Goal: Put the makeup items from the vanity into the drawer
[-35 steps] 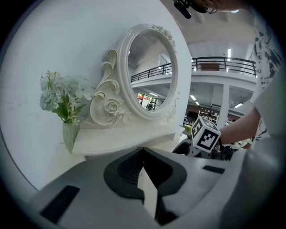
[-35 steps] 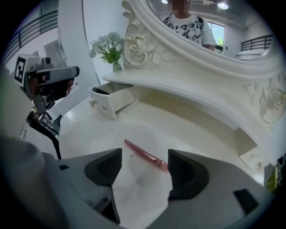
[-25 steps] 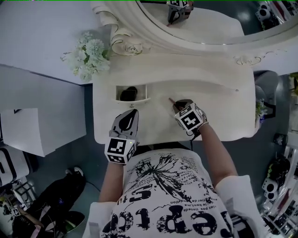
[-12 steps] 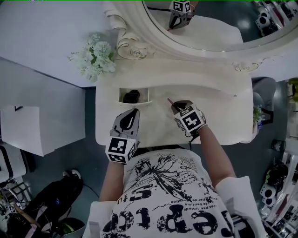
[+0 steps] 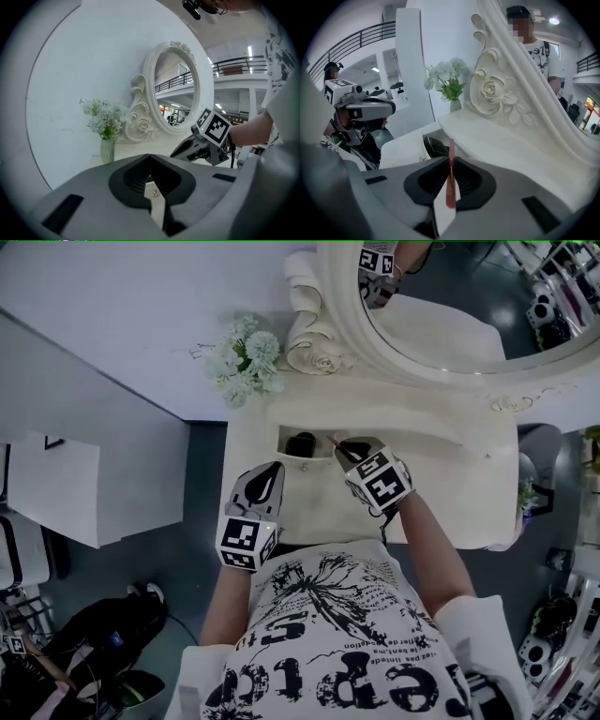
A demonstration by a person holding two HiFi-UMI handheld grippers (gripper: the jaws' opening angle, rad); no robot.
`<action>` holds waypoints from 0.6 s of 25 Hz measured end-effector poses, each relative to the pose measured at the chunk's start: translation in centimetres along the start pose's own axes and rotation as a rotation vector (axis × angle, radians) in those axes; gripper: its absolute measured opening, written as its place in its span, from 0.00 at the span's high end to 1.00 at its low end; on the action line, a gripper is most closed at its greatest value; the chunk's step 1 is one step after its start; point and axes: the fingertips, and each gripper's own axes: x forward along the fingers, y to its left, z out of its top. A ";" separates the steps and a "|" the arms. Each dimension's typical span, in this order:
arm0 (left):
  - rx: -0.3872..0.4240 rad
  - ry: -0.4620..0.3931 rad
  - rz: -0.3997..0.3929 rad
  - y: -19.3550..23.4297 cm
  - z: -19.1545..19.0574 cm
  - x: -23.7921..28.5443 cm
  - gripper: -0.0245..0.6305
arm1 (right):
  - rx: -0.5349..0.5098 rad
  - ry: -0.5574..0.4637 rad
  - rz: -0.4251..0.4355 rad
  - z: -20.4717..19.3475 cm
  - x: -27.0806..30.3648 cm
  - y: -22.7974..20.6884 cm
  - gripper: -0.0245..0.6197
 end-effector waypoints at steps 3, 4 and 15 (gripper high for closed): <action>-0.005 -0.002 0.028 2.0 -0.1 -1.4 0.93 | -0.062 -0.006 0.029 2.3 1.5 1.8 0.88; -0.008 -0.001 0.037 2.7 -0.3 -1.9 0.93 | -0.082 -0.002 0.037 2.9 2.0 2.4 0.88; -0.057 -0.009 0.105 8.3 -1.1 -4.8 0.93 | -0.201 0.065 0.035 5.1 6.9 4.3 0.88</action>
